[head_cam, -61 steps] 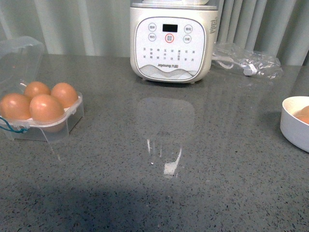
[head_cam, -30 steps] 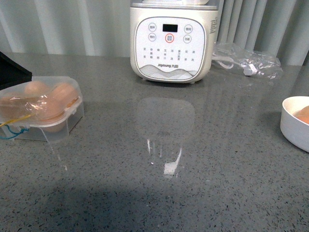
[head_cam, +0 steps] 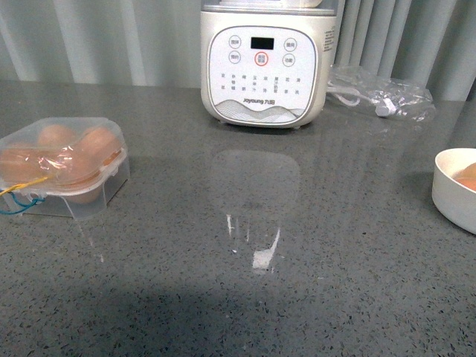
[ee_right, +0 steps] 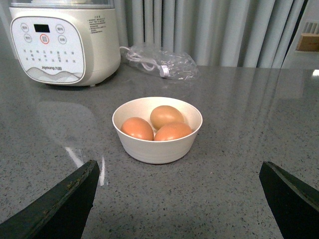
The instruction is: Put egg into box
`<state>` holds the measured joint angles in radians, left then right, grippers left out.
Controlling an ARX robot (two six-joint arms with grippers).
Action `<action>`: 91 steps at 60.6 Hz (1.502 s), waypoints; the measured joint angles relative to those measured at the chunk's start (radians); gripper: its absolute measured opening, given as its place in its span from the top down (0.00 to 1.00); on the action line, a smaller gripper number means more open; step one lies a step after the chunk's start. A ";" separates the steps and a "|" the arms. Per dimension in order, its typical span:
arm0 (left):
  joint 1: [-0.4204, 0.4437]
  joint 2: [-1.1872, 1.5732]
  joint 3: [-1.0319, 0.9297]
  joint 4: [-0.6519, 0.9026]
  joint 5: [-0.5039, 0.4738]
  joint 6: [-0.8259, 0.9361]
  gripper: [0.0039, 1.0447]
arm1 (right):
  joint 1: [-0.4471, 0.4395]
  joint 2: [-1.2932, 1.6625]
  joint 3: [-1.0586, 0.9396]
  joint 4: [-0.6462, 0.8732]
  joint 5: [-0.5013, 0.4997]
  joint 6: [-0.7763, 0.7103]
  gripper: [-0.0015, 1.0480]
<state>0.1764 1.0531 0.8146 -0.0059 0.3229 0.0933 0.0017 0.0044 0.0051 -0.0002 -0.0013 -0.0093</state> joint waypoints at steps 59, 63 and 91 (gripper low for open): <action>-0.124 -0.552 -0.650 0.336 -0.298 -0.095 0.97 | 0.000 0.000 0.000 0.000 0.000 0.000 0.07; -0.158 -0.575 -0.669 0.334 -0.320 -0.095 0.97 | 0.000 0.000 0.000 0.000 0.000 0.000 0.07; -0.176 -0.721 -0.752 0.274 -0.323 -0.095 0.97 | 0.000 0.000 0.000 0.000 0.000 0.000 0.07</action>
<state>0.0006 0.3317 0.0624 0.2680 -0.0002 -0.0017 0.0017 0.0044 0.0051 -0.0002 -0.0013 -0.0093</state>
